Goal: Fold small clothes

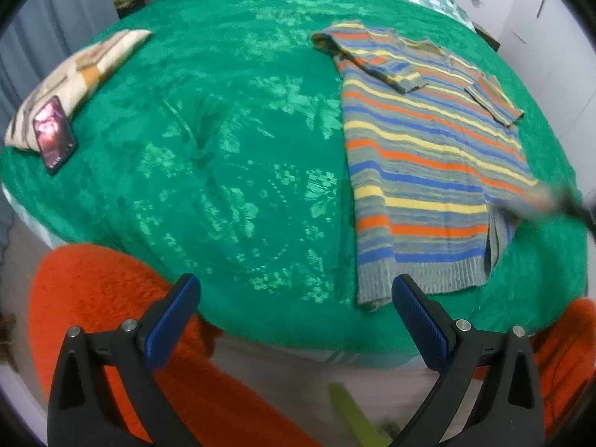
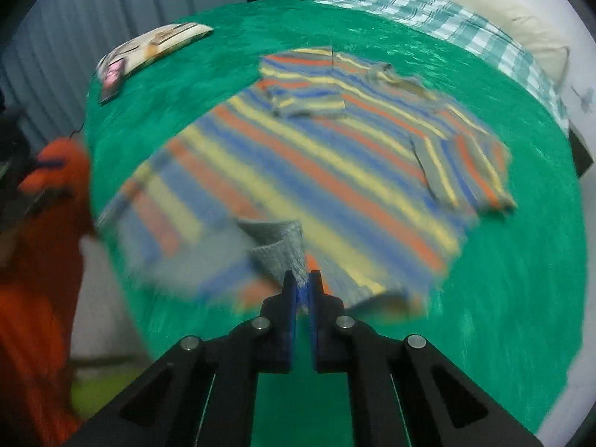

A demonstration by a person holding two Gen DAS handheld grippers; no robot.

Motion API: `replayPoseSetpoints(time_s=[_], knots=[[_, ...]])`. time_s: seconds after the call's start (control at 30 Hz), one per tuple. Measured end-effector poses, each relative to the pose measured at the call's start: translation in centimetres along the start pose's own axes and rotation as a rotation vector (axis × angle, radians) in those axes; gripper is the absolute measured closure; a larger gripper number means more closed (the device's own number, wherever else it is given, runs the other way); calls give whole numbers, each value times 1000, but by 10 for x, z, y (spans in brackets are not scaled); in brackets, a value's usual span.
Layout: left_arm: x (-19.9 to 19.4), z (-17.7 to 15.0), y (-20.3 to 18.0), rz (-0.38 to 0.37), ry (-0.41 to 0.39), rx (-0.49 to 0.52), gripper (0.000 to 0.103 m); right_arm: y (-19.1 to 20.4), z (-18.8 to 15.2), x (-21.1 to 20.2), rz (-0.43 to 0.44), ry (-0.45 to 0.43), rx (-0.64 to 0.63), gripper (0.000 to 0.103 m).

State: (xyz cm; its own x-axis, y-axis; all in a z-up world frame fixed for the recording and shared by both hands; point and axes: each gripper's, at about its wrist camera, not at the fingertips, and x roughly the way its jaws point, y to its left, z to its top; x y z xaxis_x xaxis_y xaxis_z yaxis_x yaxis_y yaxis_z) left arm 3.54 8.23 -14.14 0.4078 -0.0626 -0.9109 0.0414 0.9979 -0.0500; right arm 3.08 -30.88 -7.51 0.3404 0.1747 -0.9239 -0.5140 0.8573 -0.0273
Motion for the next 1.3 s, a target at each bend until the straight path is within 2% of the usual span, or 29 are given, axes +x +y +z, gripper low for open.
replayPoseSetpoints(time_s=[0.13,0.2,0.23,0.27,0.33,0.4,0.47,0.5,0.53,0.57,0.6,0.63,0.67,0.73,0.87,0.93,1.03,1.13,1.2,1.27,1.3], knots=[[12,5,-11,-32,26,32,1,-12,-71,-13,-74,111,107,96],[18,8,-16,-38,32,54,1,-21,-89,-14,-114,141,168,88],[23,10,-18,-33,39,63,1,-27,-97,-15,-130,138,219,77],[29,12,-20,-32,50,69,1,-33,-102,-19,-119,118,274,62],[39,13,-23,-46,74,74,1,-44,-105,-22,-47,44,421,43],[55,13,-30,-70,124,86,2,-54,-104,-10,55,-4,576,41],[64,11,-35,-79,137,102,3,-57,-101,20,138,3,697,41],[69,10,-38,-67,143,109,18,-55,-101,33,169,18,724,41],[73,9,-40,-64,153,109,37,-53,-102,53,194,52,755,42],[74,9,-39,-81,156,102,45,-49,-100,57,159,50,749,47],[70,10,-39,-108,140,94,73,-45,-95,55,135,40,727,55],[64,12,-40,-127,129,104,98,-45,-91,52,145,23,712,89],[61,13,-40,-136,125,112,98,-44,-88,44,177,-6,717,97],[46,16,-36,-137,87,104,98,-42,-83,29,136,-5,707,98],[23,17,-17,-164,87,46,99,-27,-81,-4,85,4,709,98],[30,13,-18,-101,109,72,99,-23,-86,6,77,38,720,98],[60,1,-36,0,180,154,99,-25,-107,44,69,140,746,98],[61,-6,-54,79,153,248,99,-21,-109,54,45,133,766,98],[59,-8,-60,92,143,261,99,-20,-107,53,42,127,763,98],[59,-9,-59,93,149,244,90,-19,-103,53,47,124,761,98],[55,-8,-55,86,162,216,81,-20,-103,52,60,125,759,96]])
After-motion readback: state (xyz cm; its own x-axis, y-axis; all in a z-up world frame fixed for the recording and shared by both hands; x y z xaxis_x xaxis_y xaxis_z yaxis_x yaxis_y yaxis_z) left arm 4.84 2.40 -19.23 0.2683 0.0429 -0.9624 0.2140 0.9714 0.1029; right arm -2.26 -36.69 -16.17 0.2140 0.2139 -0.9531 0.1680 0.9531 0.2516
